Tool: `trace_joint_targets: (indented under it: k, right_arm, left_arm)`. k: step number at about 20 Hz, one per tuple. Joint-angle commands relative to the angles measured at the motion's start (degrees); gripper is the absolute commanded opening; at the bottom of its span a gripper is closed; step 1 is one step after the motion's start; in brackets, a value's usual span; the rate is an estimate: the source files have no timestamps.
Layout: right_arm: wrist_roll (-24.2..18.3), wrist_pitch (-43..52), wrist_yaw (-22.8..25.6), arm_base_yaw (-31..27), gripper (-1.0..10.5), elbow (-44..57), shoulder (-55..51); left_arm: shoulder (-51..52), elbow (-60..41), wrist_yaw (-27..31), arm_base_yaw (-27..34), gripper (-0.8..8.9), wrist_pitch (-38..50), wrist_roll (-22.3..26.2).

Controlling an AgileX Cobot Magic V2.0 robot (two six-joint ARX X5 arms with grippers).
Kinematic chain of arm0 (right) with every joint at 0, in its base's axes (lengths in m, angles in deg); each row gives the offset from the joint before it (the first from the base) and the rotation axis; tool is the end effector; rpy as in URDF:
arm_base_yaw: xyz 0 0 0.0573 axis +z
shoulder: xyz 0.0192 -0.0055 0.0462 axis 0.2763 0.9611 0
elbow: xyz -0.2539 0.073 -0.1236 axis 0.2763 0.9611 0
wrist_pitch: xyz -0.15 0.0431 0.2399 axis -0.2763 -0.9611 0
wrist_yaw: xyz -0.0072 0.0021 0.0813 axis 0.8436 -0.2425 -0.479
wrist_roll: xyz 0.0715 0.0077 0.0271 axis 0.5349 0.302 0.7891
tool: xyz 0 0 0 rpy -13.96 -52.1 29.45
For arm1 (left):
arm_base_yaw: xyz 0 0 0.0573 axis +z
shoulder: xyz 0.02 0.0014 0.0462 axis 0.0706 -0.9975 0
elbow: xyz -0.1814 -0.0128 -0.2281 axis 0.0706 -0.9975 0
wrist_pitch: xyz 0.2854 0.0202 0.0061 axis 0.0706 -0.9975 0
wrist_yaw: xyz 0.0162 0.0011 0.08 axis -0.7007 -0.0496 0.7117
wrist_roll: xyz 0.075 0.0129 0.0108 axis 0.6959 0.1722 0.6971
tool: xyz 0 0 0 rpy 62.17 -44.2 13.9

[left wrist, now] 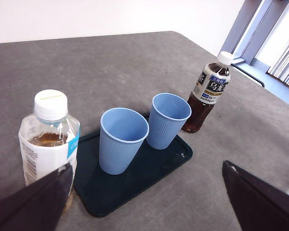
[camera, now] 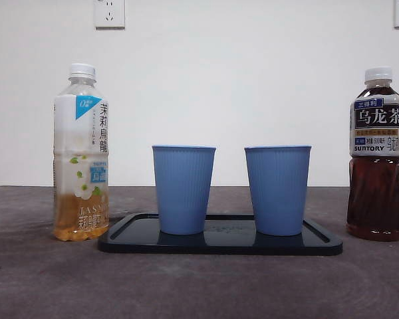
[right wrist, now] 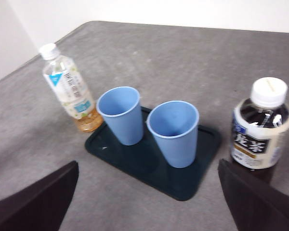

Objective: Pour the drink into the cup

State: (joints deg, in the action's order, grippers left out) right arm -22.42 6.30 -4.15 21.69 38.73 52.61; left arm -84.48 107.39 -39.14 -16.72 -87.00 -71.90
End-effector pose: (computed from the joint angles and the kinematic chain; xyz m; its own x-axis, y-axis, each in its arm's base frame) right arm 0.1124 0.0424 0.3401 0.7389 0.5775 -0.3471 -0.5257 0.8164 0.2392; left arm 0.1392 -0.0651 0.3395 0.6628 -0.6936 -0.2823 0.6577 0.7194 -0.2233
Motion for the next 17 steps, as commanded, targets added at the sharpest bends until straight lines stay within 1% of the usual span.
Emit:
trace_joint_targets:
  k: [1,3,7,9,13,17]
  right_arm:
    - [2.0,1.5,1.9,0.2,4.7,1.0,0.9]
    - [3.0,4.3,3.1,0.2,4.7,3.2,0.9]
    - [5.7,11.7,3.8,0.2,4.7,8.8,1.2]
    - [7.6,16.2,5.4,0.2,4.7,12.5,1.8]
    - [9.4,25.0,8.6,0.2,4.7,18.1,3.8]
    - [11.2,36.8,12.3,0.2,4.7,22.9,8.0]
  left_arm:
    - [-0.3,0.8,-0.3,-0.2,4.99,0.6,0.7]
    - [-0.3,0.8,-0.3,-0.2,4.99,0.6,0.6]
    - [-0.6,0.8,-0.3,-0.2,4.99,0.6,0.4]
    - [-0.8,0.8,-0.3,-0.2,4.99,0.4,0.2]
    - [-1.1,0.8,-0.4,-0.6,4.99,-0.3,0.1]
    - [-1.1,0.8,-0.4,-1.4,4.99,-0.2,-1.3]
